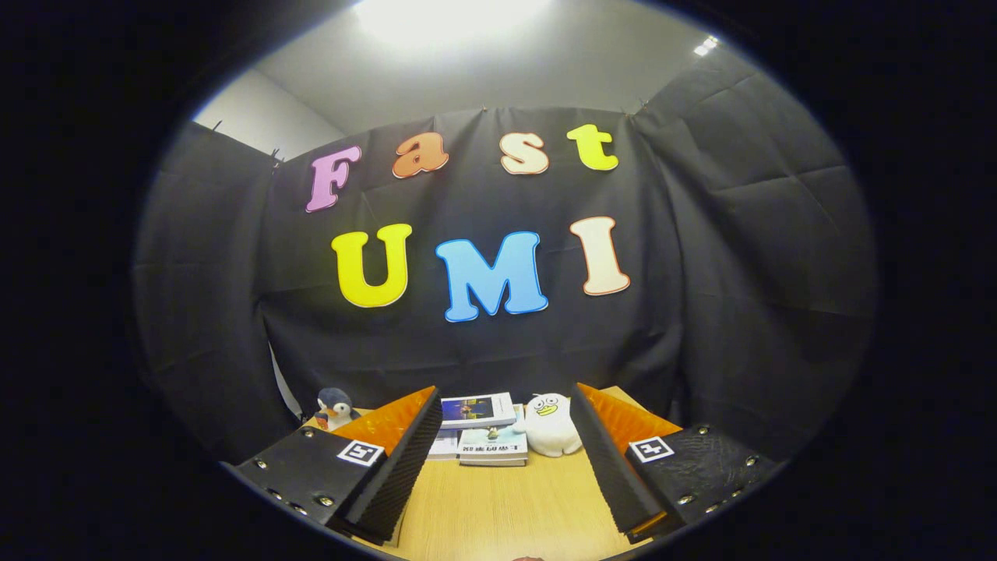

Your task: Open the storage box then place both shoes into the box .Put the left shoe in first, then the right shoe, with the right side of both shoes facing outward in a uniform manner.

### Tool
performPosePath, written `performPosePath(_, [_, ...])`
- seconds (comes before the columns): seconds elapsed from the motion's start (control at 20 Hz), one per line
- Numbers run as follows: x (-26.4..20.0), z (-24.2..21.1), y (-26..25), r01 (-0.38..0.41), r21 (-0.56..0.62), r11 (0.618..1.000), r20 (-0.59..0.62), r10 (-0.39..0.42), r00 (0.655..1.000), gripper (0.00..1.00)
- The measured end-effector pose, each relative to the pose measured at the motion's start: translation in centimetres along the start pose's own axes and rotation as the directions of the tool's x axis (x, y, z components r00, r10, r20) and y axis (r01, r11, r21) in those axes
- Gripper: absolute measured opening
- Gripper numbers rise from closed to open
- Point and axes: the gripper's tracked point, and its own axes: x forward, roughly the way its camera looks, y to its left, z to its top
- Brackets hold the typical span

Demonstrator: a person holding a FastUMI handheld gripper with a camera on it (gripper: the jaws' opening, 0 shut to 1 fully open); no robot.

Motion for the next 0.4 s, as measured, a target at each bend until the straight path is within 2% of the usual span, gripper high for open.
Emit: performPosePath(0.4, [0.72, 0.47, 0.18, 0.003, 0.008, 1.0, 0.02, -0.003, 1.0, 0.99])
